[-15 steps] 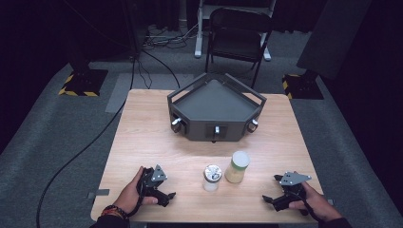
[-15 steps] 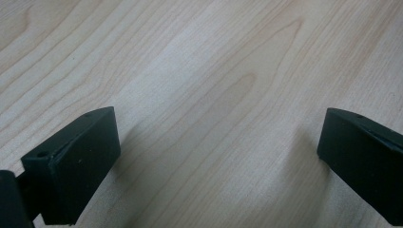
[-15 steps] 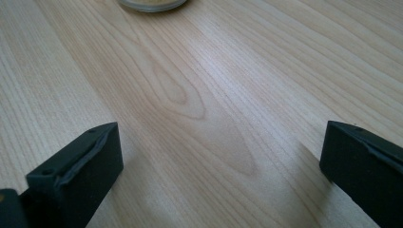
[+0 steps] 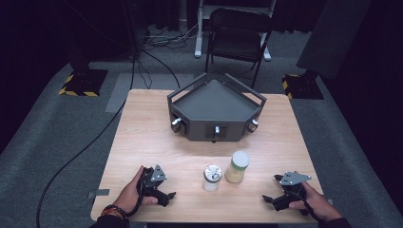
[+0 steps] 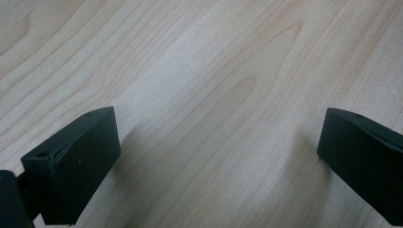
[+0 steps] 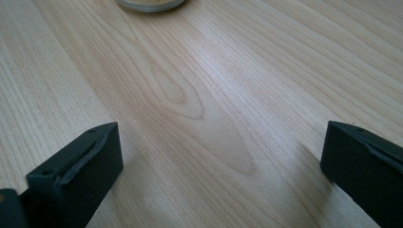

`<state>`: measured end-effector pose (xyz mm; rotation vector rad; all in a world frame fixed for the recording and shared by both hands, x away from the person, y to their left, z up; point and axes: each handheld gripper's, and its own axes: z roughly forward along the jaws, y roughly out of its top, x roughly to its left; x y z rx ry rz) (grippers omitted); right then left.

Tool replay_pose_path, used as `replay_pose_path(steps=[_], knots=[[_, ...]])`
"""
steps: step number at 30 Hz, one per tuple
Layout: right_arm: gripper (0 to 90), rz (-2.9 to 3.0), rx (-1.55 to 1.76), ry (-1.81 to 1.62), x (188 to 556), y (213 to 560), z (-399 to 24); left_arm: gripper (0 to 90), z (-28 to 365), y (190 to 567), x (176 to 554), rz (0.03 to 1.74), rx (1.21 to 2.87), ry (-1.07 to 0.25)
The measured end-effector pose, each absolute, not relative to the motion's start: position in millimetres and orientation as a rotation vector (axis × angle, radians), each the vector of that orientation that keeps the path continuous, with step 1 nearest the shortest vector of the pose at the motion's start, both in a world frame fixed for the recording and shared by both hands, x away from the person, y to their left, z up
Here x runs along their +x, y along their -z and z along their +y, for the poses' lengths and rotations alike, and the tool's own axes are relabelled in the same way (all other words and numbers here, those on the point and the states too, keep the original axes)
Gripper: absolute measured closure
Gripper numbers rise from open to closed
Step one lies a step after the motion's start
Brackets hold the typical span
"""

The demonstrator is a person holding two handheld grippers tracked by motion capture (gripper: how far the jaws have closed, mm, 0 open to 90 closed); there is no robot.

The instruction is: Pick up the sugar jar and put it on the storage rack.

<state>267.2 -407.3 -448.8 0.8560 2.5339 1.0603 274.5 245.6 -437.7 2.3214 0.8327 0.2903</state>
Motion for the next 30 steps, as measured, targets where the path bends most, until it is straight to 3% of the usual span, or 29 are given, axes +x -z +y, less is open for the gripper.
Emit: replay_pose_path(steps=[17,30], knots=[[0.0,2.533,0.858,-1.059,267.1,448.7,-407.1,1.5,238.9,434.4,266.3,0.822,2.332,-0.349],[0.0,2.532,0.862,-1.059,266.9,448.7,-406.7,1.5,240.2,432.3,255.4,0.798,2.228,-0.377]])
